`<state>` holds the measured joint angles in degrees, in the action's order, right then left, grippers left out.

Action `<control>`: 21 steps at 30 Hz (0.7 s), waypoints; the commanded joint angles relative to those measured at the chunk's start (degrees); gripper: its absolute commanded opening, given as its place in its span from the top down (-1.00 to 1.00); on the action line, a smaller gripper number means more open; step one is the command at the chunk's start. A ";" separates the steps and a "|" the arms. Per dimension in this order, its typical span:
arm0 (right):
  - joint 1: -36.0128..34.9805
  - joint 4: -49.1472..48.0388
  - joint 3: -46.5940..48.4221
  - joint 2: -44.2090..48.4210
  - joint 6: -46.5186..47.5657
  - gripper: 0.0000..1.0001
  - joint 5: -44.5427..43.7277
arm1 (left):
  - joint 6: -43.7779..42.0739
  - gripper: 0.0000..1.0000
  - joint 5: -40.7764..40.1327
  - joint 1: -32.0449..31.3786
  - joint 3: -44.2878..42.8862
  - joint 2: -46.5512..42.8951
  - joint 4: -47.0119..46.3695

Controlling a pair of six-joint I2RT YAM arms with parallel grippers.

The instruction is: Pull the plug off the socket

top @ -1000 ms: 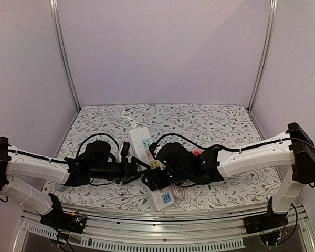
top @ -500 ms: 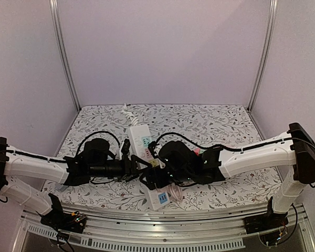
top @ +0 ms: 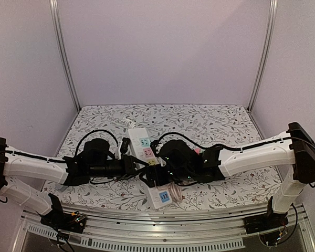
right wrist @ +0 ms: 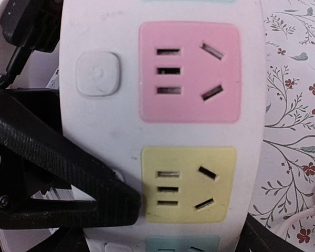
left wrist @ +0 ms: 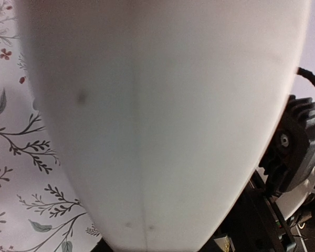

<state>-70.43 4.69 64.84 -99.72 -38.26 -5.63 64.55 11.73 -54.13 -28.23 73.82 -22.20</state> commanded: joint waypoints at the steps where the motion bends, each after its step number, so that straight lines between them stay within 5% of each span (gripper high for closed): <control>1: 0.34 -5.47 -0.28 3.21 3.25 -0.70 0.48 | -1.30 0.72 0.68 -0.30 -0.12 -1.16 2.95; 10: 0.60 1.52 -2.41 9.45 4.90 -0.94 -1.68 | -2.13 0.80 0.59 1.11 -0.68 -2.85 5.02; 21: 0.46 6.43 -4.99 11.02 5.78 -0.71 4.90 | -4.09 0.85 4.58 4.34 -0.71 -6.15 7.49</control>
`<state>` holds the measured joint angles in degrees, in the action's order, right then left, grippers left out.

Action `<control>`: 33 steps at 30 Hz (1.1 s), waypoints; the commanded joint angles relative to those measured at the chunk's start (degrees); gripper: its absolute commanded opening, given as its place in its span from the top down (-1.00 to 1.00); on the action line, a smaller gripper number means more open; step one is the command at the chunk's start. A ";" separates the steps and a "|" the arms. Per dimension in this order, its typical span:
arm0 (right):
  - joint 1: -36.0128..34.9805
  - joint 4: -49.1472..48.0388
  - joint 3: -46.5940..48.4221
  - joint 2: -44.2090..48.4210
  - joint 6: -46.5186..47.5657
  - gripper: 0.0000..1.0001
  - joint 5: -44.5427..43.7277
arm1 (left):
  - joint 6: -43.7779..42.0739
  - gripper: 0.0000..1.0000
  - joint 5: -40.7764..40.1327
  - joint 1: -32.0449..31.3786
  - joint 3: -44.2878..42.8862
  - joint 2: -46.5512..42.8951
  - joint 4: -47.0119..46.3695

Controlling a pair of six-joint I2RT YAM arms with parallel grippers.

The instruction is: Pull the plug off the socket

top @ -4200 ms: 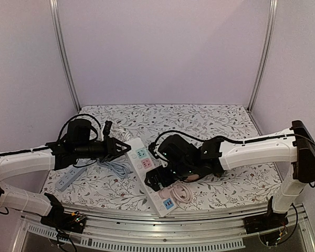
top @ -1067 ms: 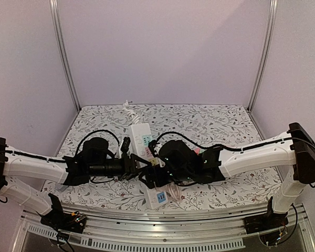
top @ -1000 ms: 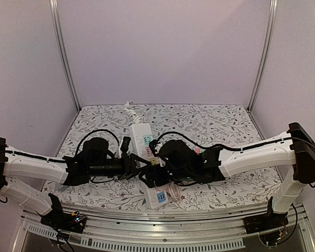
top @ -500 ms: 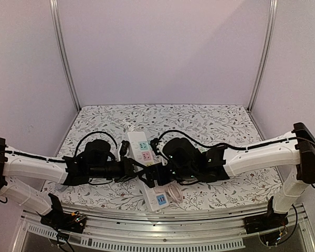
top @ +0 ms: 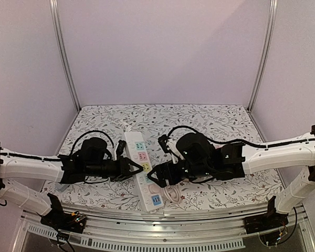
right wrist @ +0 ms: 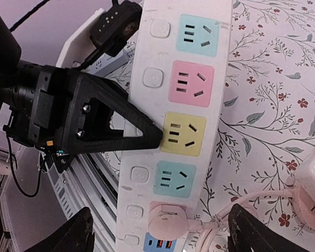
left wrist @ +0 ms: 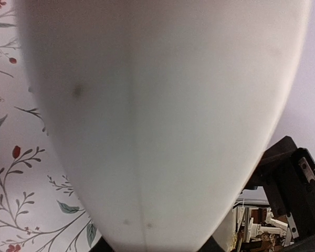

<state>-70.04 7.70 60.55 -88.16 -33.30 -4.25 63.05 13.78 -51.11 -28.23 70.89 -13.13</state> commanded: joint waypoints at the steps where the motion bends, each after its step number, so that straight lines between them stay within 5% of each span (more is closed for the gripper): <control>1: -0.21 4.11 -0.39 -1.23 1.09 -0.68 3.50 | -2.77 0.85 2.65 1.50 -0.67 -3.67 -1.01; 33: -2.54 6.27 7.84 -15.23 6.14 -0.20 8.21 | -4.63 0.88 4.33 3.83 -0.72 -6.88 2.60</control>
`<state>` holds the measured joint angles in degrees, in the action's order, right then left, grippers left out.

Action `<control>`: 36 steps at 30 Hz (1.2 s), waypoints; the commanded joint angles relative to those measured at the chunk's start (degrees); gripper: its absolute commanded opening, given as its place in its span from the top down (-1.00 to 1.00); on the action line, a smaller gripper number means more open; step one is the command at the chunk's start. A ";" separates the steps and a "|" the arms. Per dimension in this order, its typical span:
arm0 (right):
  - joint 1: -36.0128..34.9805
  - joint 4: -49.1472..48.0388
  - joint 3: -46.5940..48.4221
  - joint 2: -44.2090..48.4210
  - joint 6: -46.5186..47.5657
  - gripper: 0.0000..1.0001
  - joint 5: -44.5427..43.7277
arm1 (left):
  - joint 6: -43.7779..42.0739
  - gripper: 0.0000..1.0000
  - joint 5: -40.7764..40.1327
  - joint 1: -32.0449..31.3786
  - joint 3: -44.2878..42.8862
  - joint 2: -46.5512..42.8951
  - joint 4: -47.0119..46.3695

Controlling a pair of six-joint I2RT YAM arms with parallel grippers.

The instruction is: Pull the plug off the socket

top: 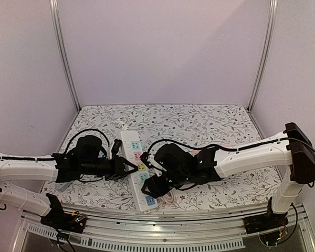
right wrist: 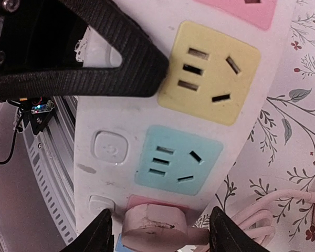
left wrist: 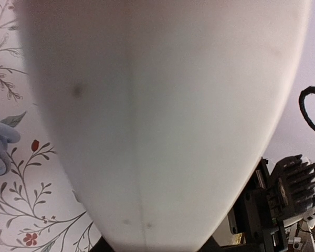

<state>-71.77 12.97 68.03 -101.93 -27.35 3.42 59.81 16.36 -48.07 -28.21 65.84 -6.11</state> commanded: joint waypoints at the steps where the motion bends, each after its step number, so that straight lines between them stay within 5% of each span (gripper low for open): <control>1: -0.78 0.98 0.43 -1.57 0.20 -0.18 0.58 | -1.60 0.88 2.17 0.85 -0.91 -1.79 -4.43; 19: -0.92 0.96 1.22 -2.31 1.28 0.51 0.94 | -3.15 0.92 2.93 1.47 -2.31 0.02 -2.89; 24: -0.98 0.92 1.37 -2.06 3.54 0.87 2.20 | -5.92 0.99 4.46 1.66 -3.42 1.84 -1.89; 36: -1.94 1.96 1.35 2.13 10.72 1.00 5.83 | -11.49 0.98 10.38 3.61 -6.95 5.45 -0.34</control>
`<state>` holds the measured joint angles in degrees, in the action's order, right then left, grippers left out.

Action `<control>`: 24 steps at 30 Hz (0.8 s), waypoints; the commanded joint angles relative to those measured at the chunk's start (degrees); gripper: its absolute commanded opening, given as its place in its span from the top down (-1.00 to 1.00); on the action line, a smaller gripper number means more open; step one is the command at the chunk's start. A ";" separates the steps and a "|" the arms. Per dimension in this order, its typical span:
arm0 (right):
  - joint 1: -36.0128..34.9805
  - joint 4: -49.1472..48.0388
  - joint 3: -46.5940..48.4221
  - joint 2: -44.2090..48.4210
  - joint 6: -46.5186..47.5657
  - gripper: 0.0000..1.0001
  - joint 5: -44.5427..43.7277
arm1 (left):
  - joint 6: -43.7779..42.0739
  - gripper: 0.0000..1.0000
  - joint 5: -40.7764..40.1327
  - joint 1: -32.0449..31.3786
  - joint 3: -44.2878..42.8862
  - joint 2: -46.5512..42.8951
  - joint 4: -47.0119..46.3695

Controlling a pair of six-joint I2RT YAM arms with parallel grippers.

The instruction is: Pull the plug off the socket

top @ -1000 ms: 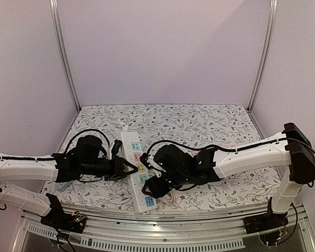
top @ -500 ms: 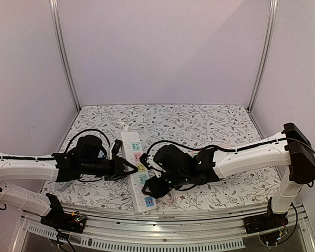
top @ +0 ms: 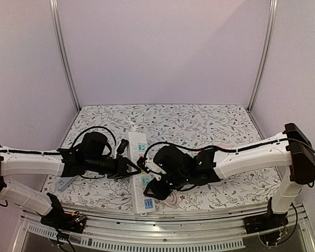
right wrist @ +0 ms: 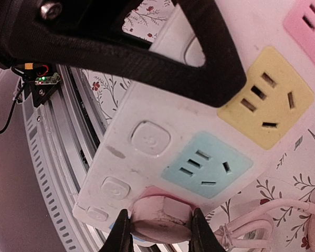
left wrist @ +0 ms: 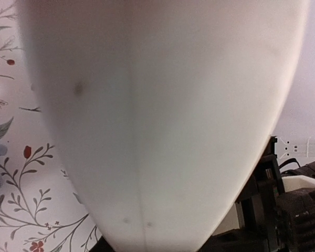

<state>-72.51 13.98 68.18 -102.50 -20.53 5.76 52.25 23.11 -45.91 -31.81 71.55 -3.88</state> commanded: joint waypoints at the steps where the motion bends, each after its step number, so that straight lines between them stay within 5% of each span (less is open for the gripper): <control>1: -1.20 1.39 1.29 2.77 4.36 1.00 3.50 | -4.19 0.98 3.84 1.72 -3.53 -0.31 -2.13; 11: -1.18 1.87 1.32 1.69 2.09 0.96 1.50 | -3.16 0.97 2.43 2.90 -3.27 -2.11 -0.41; 19: -1.23 1.42 -1.44 5.22 3.74 -0.12 -0.93 | -7.95 0.98 10.03 5.09 -6.23 -2.98 3.69; 24: -1.36 1.33 -3.12 6.10 5.72 -0.39 -2.84 | -9.09 0.97 12.46 5.78 -6.90 -3.81 6.83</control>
<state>-73.32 14.61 66.85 -98.15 -16.99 4.99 45.98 30.59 -41.10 -35.88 70.50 3.51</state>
